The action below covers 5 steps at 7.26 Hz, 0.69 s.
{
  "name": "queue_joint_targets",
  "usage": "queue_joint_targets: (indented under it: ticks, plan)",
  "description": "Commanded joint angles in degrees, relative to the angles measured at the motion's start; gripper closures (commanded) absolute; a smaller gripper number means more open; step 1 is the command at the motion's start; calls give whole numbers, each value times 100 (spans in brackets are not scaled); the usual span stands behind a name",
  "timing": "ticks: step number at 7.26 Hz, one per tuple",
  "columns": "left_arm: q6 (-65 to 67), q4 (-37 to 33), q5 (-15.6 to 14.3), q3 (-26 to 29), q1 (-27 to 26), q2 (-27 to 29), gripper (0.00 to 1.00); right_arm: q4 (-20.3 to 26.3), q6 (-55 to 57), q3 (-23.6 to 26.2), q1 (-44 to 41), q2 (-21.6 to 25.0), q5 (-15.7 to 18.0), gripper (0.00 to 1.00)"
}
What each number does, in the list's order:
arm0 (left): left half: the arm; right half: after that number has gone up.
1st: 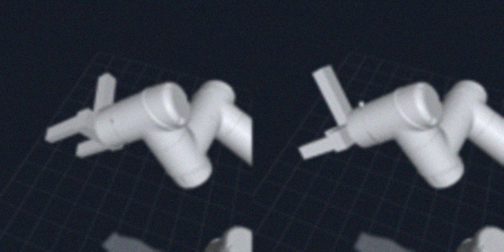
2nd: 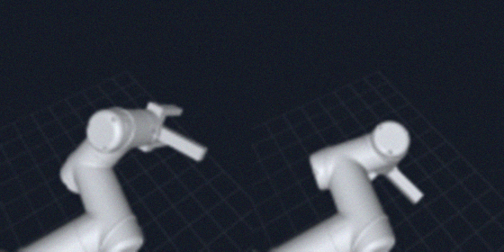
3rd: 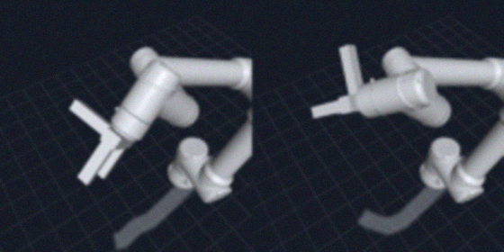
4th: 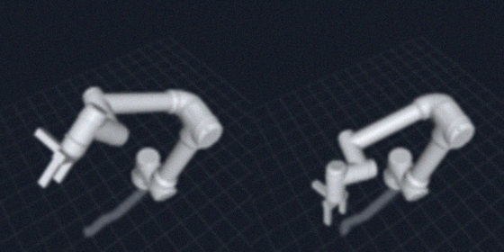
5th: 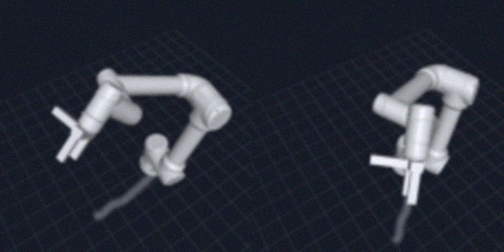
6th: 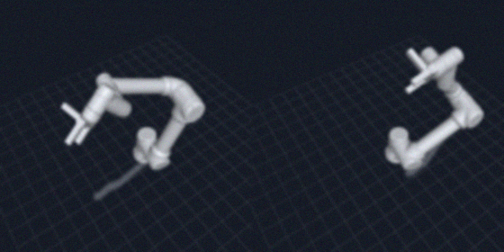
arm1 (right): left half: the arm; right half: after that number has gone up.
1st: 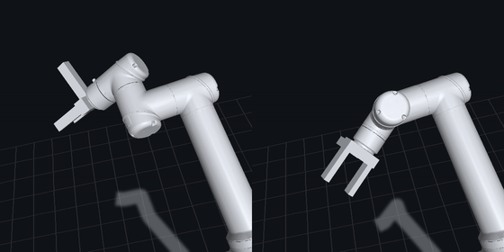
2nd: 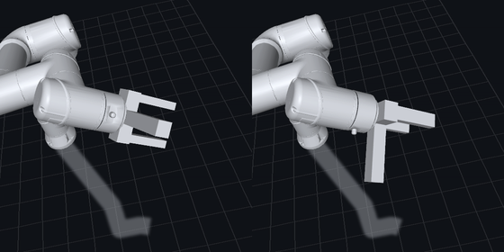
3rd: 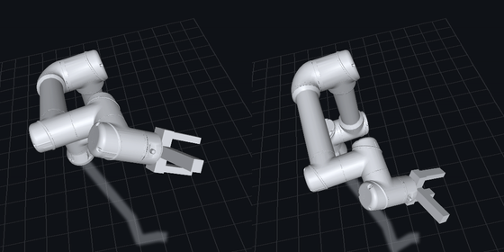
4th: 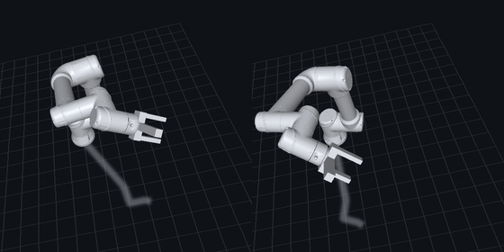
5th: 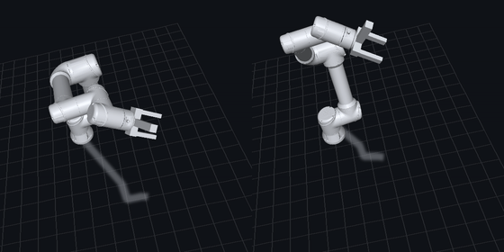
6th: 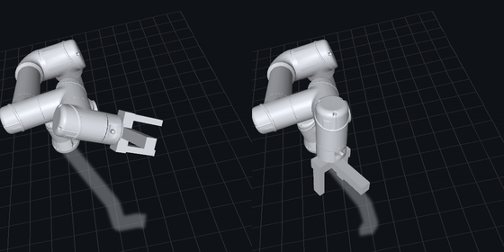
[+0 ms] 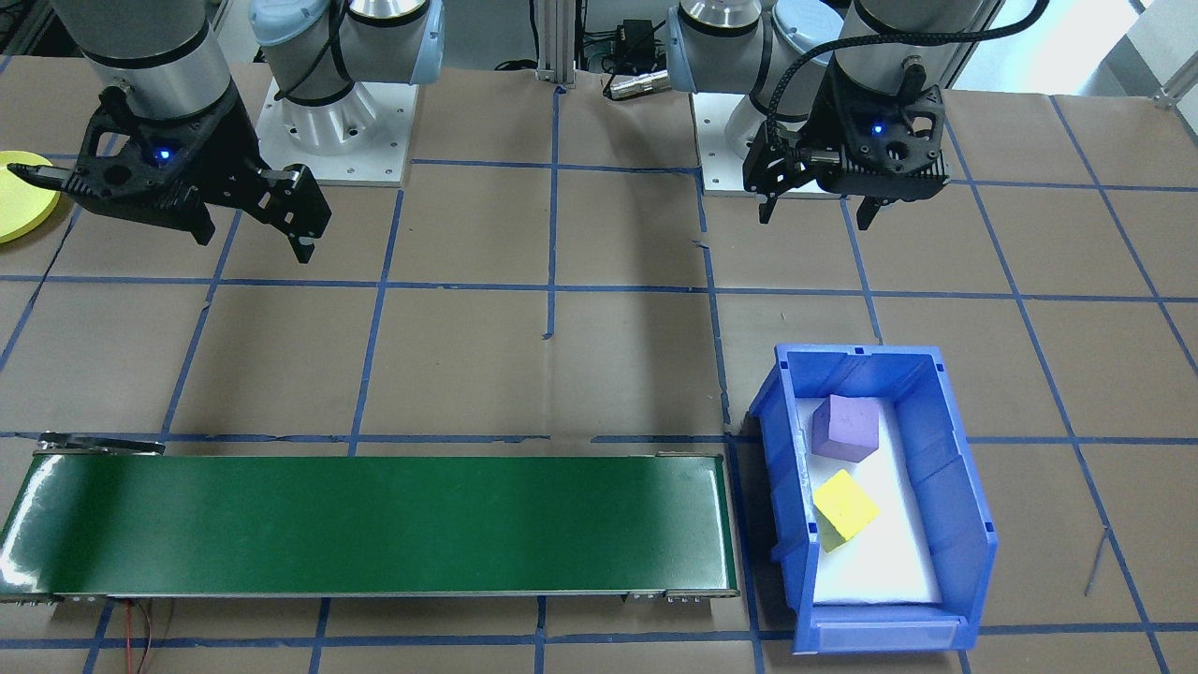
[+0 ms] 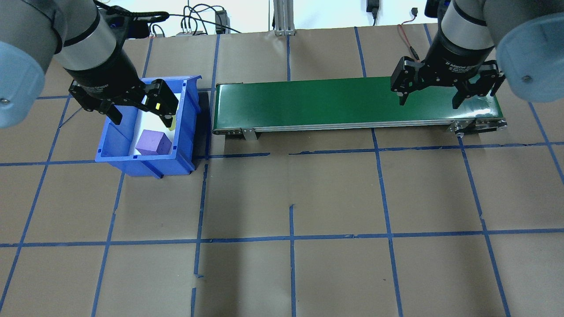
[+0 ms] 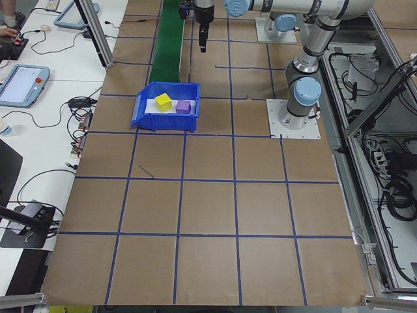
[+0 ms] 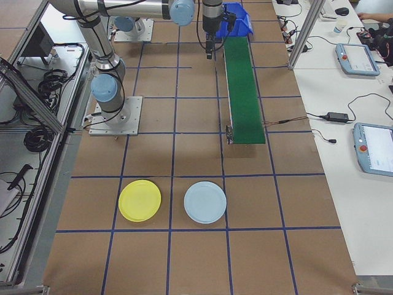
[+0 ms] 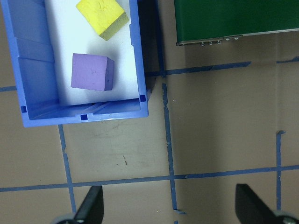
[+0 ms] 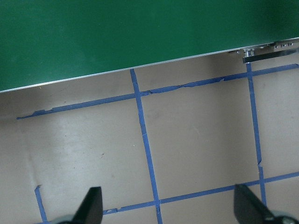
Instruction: Move block left to right into plate
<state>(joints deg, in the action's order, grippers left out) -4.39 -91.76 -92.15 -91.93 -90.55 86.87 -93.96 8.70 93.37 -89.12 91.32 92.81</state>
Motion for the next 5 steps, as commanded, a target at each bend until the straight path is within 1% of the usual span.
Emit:
queue_joint_targets:
  ticks: [1, 5]
  plan:
    - [0, 0, -13, 0, 19, -21, 0, 0, 0, 6, 0, 0, 0, 0]
    - [-9, 0, -5, 0, 81, -13, 0, 0, 0, 6, 0, 0, 0, 0]
